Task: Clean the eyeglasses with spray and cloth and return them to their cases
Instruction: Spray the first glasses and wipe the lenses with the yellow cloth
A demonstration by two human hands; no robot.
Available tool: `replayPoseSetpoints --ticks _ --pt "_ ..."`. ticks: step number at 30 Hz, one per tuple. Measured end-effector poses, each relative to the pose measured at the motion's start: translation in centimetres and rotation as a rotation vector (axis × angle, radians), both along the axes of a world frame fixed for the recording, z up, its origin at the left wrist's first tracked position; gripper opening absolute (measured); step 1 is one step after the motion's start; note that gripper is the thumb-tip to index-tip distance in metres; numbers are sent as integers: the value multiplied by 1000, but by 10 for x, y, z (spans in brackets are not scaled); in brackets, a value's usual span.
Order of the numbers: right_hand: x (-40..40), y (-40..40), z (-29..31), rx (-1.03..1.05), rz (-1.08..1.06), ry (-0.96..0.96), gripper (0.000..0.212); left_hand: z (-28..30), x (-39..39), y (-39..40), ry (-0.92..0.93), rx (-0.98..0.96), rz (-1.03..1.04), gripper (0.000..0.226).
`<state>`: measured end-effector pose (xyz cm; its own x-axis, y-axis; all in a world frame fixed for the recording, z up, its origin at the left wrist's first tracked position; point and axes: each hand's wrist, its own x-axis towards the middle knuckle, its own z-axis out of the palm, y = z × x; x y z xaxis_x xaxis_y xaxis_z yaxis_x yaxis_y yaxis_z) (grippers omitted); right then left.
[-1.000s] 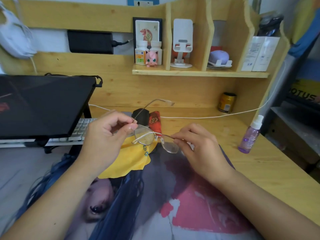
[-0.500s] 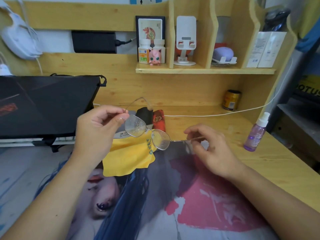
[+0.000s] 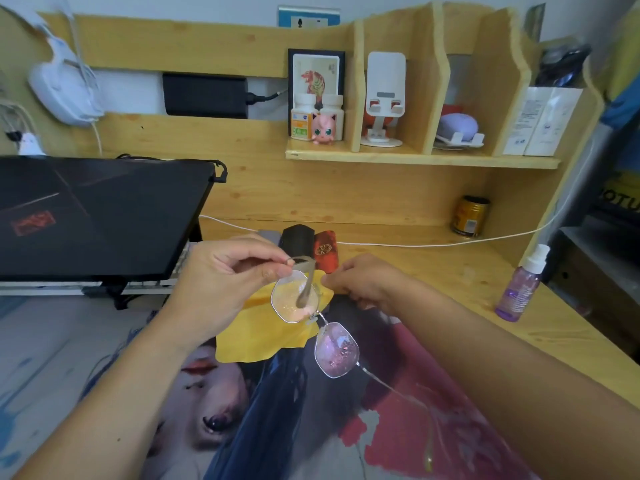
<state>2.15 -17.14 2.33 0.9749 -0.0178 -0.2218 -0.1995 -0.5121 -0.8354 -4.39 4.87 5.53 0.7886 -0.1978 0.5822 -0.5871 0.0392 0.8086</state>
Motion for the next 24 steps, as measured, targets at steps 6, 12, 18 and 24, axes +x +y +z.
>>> replayPoseSetpoints --ticks 6,12,18,24 --pt "-1 9 15 198 -8 75 12 -7 3 -2 1 26 -29 6" --pt "-35 -12 89 489 44 -365 4 -8 5 -5 -27 21 59 8" --pt "-71 -54 114 73 78 -632 17 -14 0 -20 -31 6 139 17" --pt "-82 -61 53 84 -4 -701 13 -26 -8 -37 -28 27 52 10"
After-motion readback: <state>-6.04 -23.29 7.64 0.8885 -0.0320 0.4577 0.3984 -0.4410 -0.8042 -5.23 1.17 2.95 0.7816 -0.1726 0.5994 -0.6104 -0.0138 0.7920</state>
